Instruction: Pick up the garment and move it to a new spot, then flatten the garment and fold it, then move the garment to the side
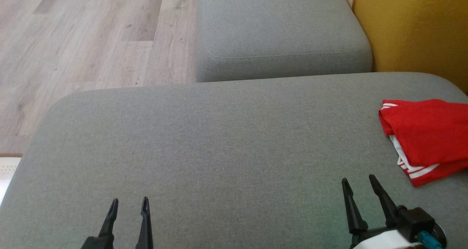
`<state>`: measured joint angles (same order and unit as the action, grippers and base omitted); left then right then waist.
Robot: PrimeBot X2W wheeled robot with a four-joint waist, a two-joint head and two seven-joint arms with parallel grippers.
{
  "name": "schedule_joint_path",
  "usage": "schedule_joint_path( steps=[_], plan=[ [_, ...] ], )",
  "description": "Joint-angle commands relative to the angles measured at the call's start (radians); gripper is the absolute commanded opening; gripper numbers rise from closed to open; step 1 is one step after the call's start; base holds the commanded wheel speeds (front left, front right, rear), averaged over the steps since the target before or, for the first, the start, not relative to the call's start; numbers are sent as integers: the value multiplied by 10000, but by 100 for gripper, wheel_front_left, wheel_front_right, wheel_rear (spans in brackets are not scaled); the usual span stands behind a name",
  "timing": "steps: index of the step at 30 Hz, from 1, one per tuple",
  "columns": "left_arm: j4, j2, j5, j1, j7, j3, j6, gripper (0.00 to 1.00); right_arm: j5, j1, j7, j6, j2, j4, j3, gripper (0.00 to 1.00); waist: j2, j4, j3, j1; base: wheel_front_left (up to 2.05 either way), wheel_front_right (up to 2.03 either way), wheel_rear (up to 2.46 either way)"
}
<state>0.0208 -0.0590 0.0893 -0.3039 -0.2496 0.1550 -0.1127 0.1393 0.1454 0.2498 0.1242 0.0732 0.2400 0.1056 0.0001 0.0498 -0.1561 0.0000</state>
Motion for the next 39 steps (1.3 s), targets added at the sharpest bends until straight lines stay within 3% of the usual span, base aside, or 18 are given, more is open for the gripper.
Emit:
schedule_joint_path(
  steps=[1, 2, 3, 8, 39],
  plan=[
    [-333, 75, -94, 431, -122, -309, 54, 100, -77, -465, 119, 65, 16, -363, 177, 100, -1, -2, -3, 0, 0, 0, 0],
    [-293, 77, -76, 447, -122, -281, 74, 100, -78, -478, 119, 65, 5, -389, 162, 100, -1, 1, -9, 0, 0, 0, 0],
    [23, 0, 2, 0, 0, 9, 73, 0, 0, -2, 0, 0, -17, -12, -12, 0, -1, -1, -9, 0, 0, 0, 0],
    [564, 8, 50, -134, 32, 38, 72, 0, 41, 181, -34, -4, -20, 501, 28, 0, -1, -3, -4, 0, 0, 0, 0],
    [1016, -168, 4051, 928, 718, -377, 663, 0, 3690, -495, -931, 14, -71, 389, -527, 0, -1, -127, 393, 0, 0, 0, 0]
  ],
)
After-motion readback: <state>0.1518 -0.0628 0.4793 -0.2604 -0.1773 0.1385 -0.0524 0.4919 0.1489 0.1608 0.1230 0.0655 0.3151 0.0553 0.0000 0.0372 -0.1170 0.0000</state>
